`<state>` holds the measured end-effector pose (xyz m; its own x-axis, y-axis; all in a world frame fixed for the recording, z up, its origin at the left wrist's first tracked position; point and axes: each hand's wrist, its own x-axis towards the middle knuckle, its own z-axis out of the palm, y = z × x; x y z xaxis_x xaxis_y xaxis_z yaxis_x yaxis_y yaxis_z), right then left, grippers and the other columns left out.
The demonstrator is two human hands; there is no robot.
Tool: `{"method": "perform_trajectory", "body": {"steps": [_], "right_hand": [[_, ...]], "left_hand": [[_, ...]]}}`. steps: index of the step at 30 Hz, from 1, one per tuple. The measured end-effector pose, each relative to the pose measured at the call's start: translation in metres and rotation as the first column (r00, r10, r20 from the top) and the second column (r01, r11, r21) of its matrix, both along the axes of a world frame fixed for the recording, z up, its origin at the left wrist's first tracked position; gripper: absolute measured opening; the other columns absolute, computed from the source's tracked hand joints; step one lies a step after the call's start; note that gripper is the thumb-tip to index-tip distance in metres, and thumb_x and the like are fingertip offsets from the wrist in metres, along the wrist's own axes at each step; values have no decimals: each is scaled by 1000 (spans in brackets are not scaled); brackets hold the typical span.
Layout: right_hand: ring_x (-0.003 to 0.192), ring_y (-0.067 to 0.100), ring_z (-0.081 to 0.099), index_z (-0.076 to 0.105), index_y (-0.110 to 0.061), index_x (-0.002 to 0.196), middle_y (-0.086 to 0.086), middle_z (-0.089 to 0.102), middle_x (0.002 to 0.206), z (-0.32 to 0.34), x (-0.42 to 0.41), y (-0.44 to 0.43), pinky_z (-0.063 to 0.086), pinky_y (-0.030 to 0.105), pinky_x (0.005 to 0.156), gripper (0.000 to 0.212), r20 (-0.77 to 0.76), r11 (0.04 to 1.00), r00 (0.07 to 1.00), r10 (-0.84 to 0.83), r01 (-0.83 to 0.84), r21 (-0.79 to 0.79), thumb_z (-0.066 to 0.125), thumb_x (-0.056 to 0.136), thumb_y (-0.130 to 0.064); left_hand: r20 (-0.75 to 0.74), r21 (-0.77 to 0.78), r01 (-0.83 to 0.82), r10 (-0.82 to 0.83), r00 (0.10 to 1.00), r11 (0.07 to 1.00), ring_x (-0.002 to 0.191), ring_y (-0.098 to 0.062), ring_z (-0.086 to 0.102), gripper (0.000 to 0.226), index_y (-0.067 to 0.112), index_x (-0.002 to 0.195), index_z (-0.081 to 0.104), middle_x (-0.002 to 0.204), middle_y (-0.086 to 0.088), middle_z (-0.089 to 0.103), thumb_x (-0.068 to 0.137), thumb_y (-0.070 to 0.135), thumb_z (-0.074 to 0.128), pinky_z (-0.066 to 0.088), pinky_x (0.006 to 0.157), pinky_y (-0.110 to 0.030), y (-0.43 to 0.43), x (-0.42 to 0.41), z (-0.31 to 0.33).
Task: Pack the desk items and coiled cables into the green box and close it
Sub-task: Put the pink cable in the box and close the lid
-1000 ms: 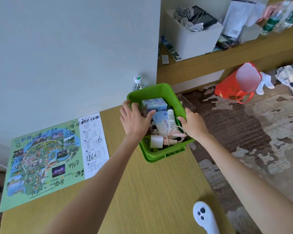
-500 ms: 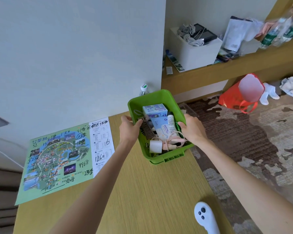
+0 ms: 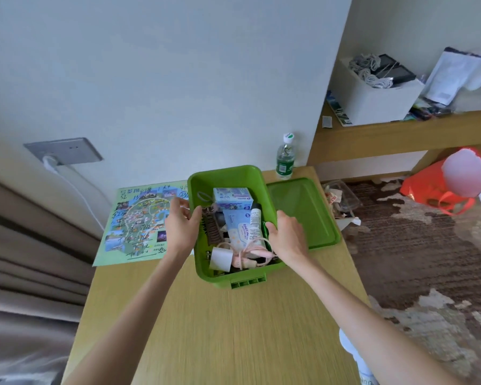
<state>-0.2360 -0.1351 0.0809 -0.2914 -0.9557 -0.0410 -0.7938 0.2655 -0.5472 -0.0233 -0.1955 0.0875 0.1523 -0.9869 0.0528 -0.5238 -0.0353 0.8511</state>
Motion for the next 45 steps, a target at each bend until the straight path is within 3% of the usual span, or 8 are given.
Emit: {"method": "perform_trajectory", "body": {"steps": [14,22,24,26,28,30,41,45], "right_hand": [[49,13,47,55,-7,94,-4,50,62,-58,79,72,21,19,38,19,-75,998,996,51,-48,41,50,100,-24],[38,8,32,47,-17,64,-7,39,48,-60,38,52,23,20,40,45,75,987,991,107,-97,-127,35,105,-33],[48,12,47,60,-7,85,3,59,67,-73,19,42,36,23,44,29,18,992,993,119,-118,-36,45,102,-25],[85,21,62,59,0,115,12,65,106,-89,2,34,53,30,75,25,-61,988,989,131,-125,89,53,98,-17],[117,27,52,47,0,133,14,54,129,-103,-14,32,45,36,101,42,-166,968,971,174,-138,208,57,96,-17],[127,27,44,41,-3,140,13,47,138,-114,-25,31,42,38,105,51,-224,950,951,215,-150,275,58,95,-20],[104,19,51,62,-11,109,2,61,108,-135,-19,64,38,32,96,17,-365,956,886,284,-232,181,61,93,-17],[88,21,45,54,-8,92,7,52,94,-99,-12,61,41,33,75,5,-393,967,899,192,-241,-79,57,93,-6]], "left_hand": [[34,90,-49,46,998,995,51,-22,42,25,13,94,41,69,-13,54,94,30,59,37,51,-36,79,80,-60],[4,109,-25,25,1000,994,51,-21,43,22,18,100,37,72,-15,54,97,32,54,38,47,-37,81,83,-69],[15,102,-43,42,999,994,51,-21,47,21,20,101,39,70,-8,54,96,34,54,43,46,-42,81,83,-70],[42,104,-57,53,998,993,57,-27,56,22,21,102,41,72,-8,58,96,37,54,50,52,-48,81,83,-70],[63,102,-64,57,996,993,62,-32,60,23,21,103,41,75,-10,60,95,38,54,53,56,-52,82,84,-71],[60,86,-67,62,996,994,60,-32,58,23,22,102,42,74,-10,59,94,38,55,52,56,-54,81,84,-73],[58,54,-83,79,995,995,53,-22,49,22,20,102,44,65,-1,52,94,36,57,45,51,-44,81,83,-75],[62,36,-91,88,994,995,48,-16,42,21,20,99,46,59,5,46,93,37,58,34,49,-30,83,83,-75]]}}
